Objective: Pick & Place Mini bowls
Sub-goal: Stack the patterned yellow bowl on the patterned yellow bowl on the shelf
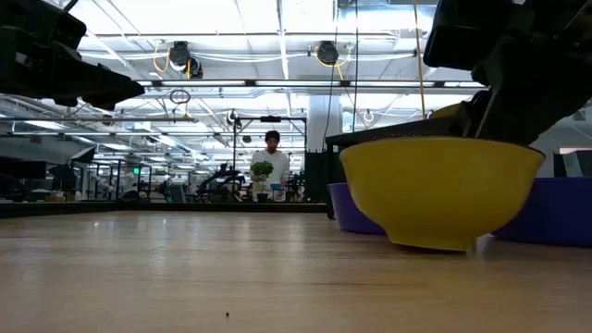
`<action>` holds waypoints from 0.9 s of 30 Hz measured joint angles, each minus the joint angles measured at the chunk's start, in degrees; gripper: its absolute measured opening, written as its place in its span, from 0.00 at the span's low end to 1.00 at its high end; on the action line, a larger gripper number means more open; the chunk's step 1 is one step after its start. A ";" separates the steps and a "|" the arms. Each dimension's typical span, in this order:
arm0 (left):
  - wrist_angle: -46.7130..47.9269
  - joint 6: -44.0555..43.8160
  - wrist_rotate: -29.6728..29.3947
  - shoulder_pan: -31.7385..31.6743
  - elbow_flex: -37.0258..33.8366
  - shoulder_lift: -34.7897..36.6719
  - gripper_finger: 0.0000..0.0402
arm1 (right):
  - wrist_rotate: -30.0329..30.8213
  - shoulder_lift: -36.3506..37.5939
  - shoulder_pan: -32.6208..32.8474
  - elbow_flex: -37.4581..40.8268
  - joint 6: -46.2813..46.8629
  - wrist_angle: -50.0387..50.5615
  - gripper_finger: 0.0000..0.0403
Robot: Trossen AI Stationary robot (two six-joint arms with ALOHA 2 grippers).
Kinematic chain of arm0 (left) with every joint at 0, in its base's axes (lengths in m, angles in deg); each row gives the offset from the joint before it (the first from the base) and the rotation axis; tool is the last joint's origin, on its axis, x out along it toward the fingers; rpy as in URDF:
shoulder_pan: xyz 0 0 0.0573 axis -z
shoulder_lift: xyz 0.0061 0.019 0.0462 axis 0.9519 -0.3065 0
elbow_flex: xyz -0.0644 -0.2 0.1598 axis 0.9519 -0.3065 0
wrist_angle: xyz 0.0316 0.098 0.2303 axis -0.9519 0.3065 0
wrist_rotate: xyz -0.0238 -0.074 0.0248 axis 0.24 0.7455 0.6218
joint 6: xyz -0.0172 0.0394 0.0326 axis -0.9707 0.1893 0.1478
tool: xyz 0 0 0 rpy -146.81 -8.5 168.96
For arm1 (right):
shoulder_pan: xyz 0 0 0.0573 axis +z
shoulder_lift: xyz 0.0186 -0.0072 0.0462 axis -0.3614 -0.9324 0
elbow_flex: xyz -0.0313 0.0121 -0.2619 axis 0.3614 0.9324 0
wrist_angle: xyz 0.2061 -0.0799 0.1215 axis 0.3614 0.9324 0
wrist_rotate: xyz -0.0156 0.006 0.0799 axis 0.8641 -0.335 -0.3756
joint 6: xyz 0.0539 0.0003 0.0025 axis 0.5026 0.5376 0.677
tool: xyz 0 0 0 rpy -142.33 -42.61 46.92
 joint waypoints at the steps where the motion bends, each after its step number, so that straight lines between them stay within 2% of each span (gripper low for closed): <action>1: -0.02 -0.02 0.00 0.02 0.00 -0.02 0.49 | 0.02 0.15 0.00 0.00 -0.16 0.00 0.36; 8: -0.02 0.00 0.00 0.00 0.00 0.00 0.49 | 0.67 3.37 -0.31 0.02 -0.44 -0.59 0.36; 15: -0.03 0.00 0.00 0.01 -0.02 -0.02 0.49 | 6.15 6.35 -1.25 0.00 0.82 3.98 0.36; 21: -0.04 0.00 0.00 0.00 0.00 0.00 0.49 | 4.57 6.03 -2.32 0.00 5.35 9.94 0.36; 27: -0.04 0.00 0.00 0.02 -0.01 -0.01 0.49 | 4.53 5.99 -2.33 0.00 5.86 9.70 0.36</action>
